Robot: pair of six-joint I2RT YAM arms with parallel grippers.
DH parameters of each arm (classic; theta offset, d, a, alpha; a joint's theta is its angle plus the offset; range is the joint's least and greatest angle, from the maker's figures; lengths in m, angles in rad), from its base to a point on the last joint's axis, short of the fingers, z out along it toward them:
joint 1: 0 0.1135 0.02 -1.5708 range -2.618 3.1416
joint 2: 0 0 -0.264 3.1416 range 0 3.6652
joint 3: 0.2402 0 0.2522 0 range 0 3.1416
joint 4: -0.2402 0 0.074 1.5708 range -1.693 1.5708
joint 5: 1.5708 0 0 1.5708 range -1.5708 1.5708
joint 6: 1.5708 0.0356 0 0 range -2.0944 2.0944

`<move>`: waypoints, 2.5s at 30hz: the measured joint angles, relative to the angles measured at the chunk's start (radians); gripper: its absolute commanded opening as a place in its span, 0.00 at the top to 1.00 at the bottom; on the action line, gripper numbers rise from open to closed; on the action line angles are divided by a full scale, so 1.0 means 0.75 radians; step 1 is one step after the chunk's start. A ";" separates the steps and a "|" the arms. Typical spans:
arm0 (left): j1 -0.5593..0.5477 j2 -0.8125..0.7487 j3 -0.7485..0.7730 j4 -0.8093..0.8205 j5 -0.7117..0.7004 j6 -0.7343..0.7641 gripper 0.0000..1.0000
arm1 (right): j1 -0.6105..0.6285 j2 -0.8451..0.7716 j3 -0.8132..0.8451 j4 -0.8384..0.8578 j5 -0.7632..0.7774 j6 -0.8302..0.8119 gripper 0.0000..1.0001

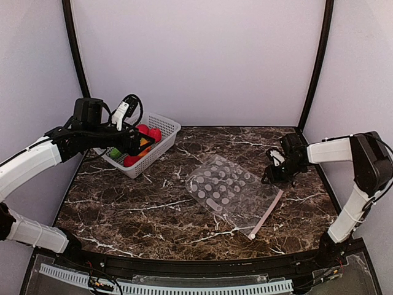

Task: Place the food in the zip-top bag and seal the zipper
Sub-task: Pick up the zipper food storage bag from the center of the board, then pass from the right arm to the left

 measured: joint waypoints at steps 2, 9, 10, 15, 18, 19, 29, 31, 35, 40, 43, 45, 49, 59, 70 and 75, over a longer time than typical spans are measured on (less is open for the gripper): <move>0.000 0.000 0.000 0.000 0.000 0.000 0.03 | 0.000 0.025 0.015 0.002 -0.005 -0.007 0.52; 0.000 0.000 0.000 0.000 0.001 0.000 0.03 | 0.000 0.066 0.040 0.002 -0.024 -0.021 0.56; 0.000 0.000 0.000 0.000 0.001 0.000 0.03 | 0.001 0.066 0.040 -0.002 -0.034 -0.021 0.56; 0.000 0.000 0.000 0.000 0.003 -0.001 0.03 | 0.047 0.056 0.034 -0.035 -0.072 -0.017 0.61; 0.000 0.000 0.000 0.000 0.006 -0.001 0.03 | 0.093 0.026 -0.006 -0.040 -0.114 0.005 0.61; 0.000 0.001 0.000 0.000 0.008 -0.001 0.03 | 0.108 0.009 -0.027 -0.044 -0.129 0.013 0.61; 0.000 0.014 0.000 0.000 0.015 -0.011 0.03 | 0.159 -0.120 -0.166 -0.062 -0.212 0.092 0.65; 0.000 0.015 0.000 0.000 0.015 -0.011 0.03 | 0.159 -0.112 -0.168 -0.061 -0.212 0.102 0.66; -0.001 0.015 0.000 0.000 0.015 -0.011 0.03 | 0.159 -0.093 -0.167 -0.033 -0.221 0.120 0.71; -0.006 0.015 0.000 0.000 0.014 -0.011 0.03 | 0.159 -0.082 -0.169 -0.018 -0.225 0.137 0.97; -0.009 0.017 0.000 0.000 0.015 -0.011 0.03 | 0.159 -0.081 -0.177 -0.016 -0.244 0.166 1.00; -0.009 0.019 0.000 0.000 0.015 -0.010 0.03 | 0.159 -0.083 -0.179 -0.013 -0.273 0.191 1.00; -0.029 0.021 0.000 0.000 0.028 0.005 0.03 | 0.159 -0.159 -0.181 -0.014 -0.335 0.242 1.00; -0.347 -0.023 -0.109 0.056 0.077 0.156 0.03 | 0.174 -0.630 -0.068 0.058 -0.536 0.483 1.00; -0.807 0.113 -0.138 0.325 -0.231 0.016 0.03 | 0.333 -0.828 0.017 0.303 -0.403 0.927 1.00; -0.935 0.264 -0.121 0.451 -0.454 -0.069 0.02 | 0.420 -0.838 0.030 0.464 -0.268 1.101 1.00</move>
